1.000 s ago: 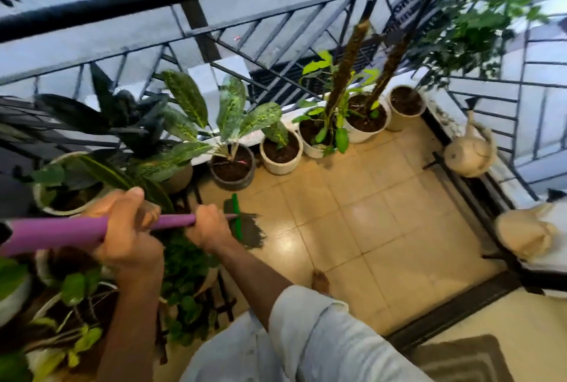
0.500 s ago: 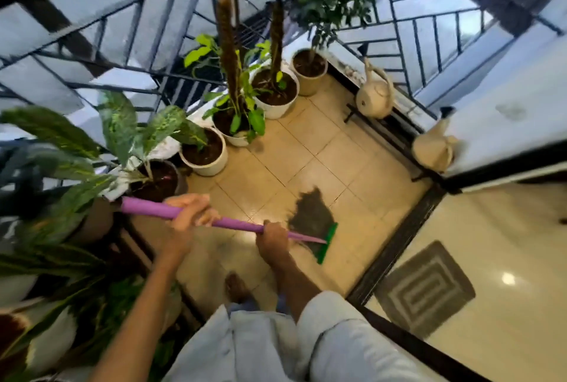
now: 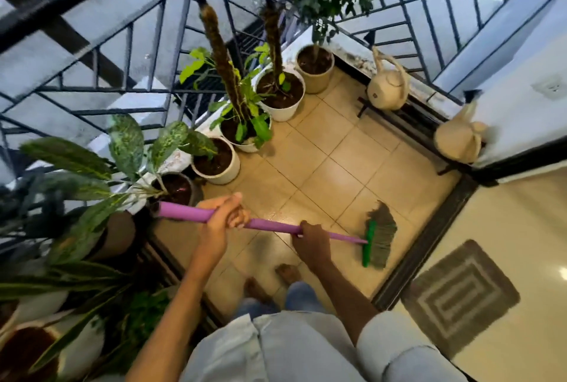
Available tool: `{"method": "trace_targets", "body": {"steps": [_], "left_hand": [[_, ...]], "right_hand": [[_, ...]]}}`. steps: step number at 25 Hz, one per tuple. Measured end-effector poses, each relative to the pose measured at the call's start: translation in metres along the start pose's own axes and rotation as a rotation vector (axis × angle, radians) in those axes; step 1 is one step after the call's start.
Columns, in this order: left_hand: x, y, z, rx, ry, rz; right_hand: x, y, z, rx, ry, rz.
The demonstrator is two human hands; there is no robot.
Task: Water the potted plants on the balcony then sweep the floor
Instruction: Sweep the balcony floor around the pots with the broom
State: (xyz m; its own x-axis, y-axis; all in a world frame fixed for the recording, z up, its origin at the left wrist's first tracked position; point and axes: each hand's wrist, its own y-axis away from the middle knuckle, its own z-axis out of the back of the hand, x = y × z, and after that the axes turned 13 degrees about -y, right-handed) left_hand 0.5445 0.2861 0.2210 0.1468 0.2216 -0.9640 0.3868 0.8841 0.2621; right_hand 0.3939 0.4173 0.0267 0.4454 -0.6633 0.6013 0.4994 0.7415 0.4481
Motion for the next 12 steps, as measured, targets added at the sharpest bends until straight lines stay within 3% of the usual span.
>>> {"method": "trace_targets", "body": {"steps": [4,10,12], "left_hand": [[-0.032,0.034,0.085,-0.286,-0.008,-0.116],[-0.056,0.116,0.182,-0.758,-0.139,-0.166],[-0.053,0.153,0.213,-0.848,-0.108,-0.158]], "right_hand": [[0.089,-0.004,-0.044,0.174,0.017,0.338],[0.217,0.028,-0.132,0.499,0.101,0.538],[0.256,0.056,-0.158,0.595,0.127,0.620]]}}
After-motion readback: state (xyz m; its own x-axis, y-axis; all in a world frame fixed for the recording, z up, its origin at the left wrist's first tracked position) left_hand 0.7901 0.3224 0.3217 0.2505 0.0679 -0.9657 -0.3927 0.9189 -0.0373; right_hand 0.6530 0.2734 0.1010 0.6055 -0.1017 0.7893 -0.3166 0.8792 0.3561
